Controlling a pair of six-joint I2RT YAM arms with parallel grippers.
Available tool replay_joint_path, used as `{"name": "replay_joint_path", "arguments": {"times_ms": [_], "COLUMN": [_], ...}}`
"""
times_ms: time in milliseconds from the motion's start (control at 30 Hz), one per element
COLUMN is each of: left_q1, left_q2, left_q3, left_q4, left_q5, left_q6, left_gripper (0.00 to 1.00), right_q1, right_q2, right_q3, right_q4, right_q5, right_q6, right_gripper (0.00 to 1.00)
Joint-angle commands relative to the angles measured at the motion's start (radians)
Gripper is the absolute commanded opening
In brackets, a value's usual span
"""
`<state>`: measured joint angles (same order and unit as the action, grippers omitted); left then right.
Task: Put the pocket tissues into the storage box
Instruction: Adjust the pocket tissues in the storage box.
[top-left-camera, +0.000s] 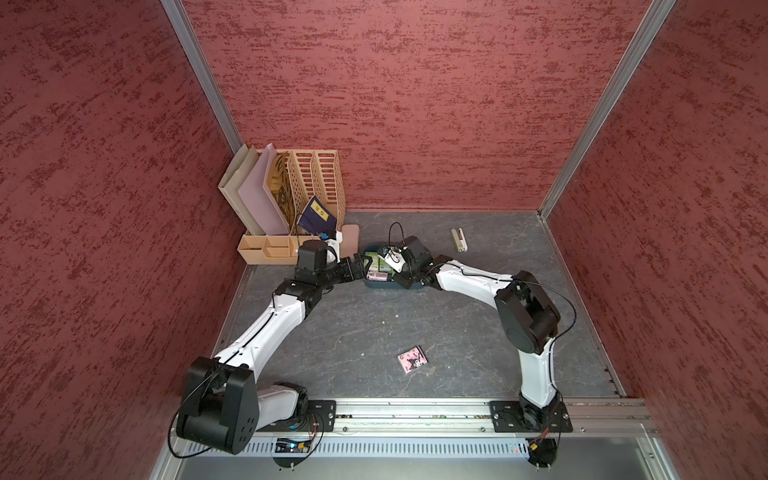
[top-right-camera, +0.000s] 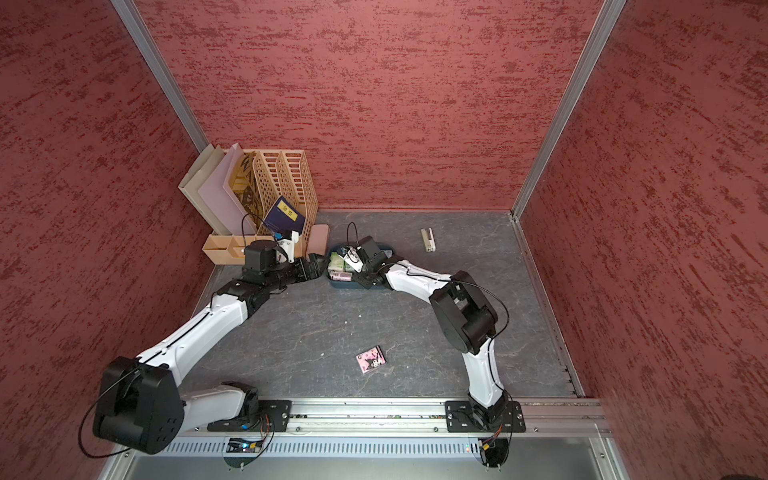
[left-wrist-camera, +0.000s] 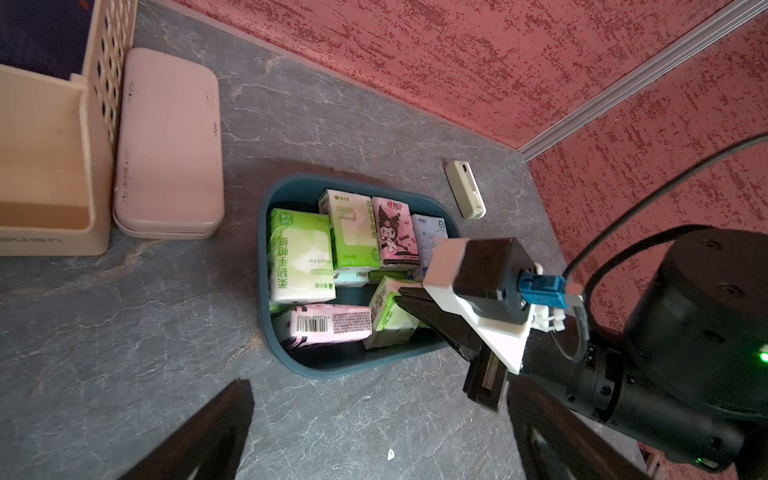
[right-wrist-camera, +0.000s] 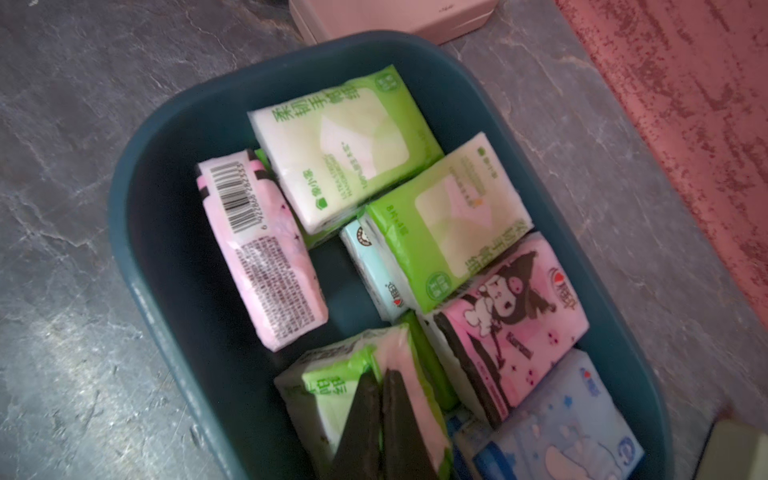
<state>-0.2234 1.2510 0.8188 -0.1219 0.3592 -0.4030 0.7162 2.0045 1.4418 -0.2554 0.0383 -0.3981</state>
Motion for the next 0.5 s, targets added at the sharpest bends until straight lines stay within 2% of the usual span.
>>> {"name": "replay_joint_path", "arguments": {"times_ms": [0, 333, 467], "left_q1": [0.008, 0.01, 0.01], "left_q2": [0.015, 0.018, 0.015], "left_q3": [0.007, 0.006, 0.003], "left_q4": [-0.012, -0.01, -0.013], "left_q5": [-0.005, -0.008, -0.008], "left_q6": [-0.008, -0.01, -0.008], "left_gripper": [1.0, 1.0, 1.0], "right_q1": [0.043, 0.062, 0.062], "right_q2": [-0.078, -0.12, -0.087], "right_q3": [-0.016, -0.017, -0.018], "right_q4": [0.017, -0.065, -0.032], "right_q5": [0.044, 0.008, 0.101], "right_q6": [0.038, 0.131, 0.11], "right_gripper": [0.0, 0.0, 0.0]}}
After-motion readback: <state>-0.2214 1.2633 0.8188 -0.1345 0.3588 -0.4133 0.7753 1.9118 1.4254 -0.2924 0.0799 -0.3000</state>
